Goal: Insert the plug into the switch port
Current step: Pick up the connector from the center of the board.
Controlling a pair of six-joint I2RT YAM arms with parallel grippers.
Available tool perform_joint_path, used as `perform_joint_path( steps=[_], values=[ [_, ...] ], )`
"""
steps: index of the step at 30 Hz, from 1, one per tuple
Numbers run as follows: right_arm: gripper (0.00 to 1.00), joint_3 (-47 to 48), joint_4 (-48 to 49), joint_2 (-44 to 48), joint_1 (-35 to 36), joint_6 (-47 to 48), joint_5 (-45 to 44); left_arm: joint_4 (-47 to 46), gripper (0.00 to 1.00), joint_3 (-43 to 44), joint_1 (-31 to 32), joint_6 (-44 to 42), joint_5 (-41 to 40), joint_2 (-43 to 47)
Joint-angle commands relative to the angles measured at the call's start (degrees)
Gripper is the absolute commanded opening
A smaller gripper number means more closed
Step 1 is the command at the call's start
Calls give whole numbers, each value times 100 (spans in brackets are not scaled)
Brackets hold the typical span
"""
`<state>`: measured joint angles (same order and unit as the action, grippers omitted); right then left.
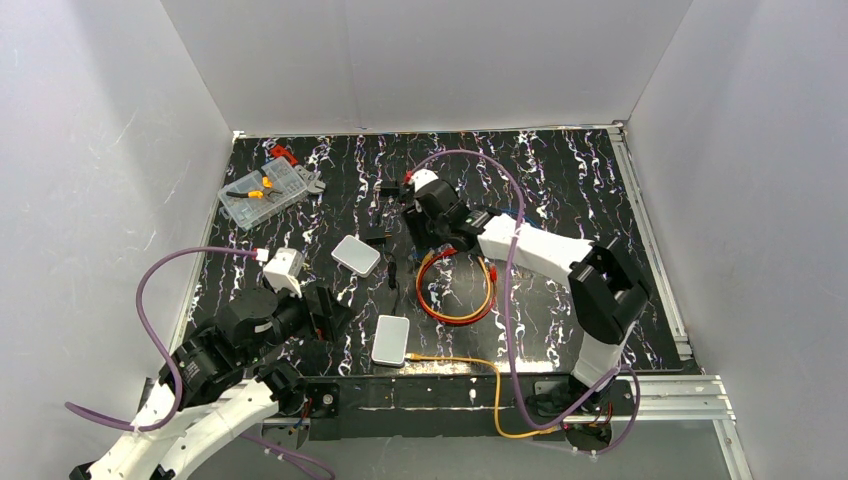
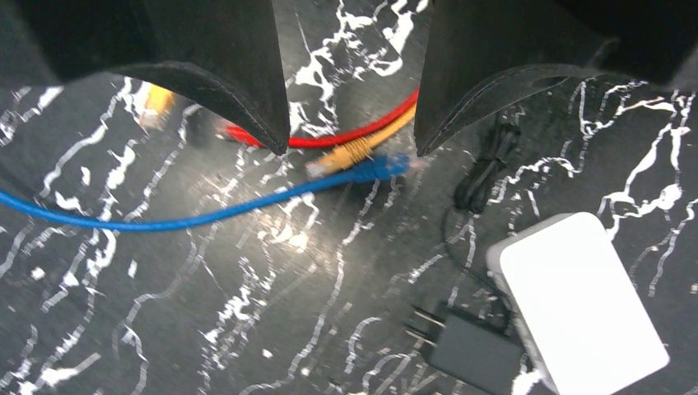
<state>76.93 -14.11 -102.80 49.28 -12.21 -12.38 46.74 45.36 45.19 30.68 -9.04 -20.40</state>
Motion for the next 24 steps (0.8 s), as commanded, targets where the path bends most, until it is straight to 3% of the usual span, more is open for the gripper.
perform_joint_path(
  steps=[1,12,24],
  values=[
    [64,-325,10,569,-144,-136,-425,-28,98,-62,13,-42,-26,-33],
    [64,-1313,88,1109,-739,-238,-599,-55,100,-63,10,-63,34,-158],
    [63,-1735,407,892,-1183,-168,-395,-52,99,-64,-19,-68,51,-218]
  ],
)
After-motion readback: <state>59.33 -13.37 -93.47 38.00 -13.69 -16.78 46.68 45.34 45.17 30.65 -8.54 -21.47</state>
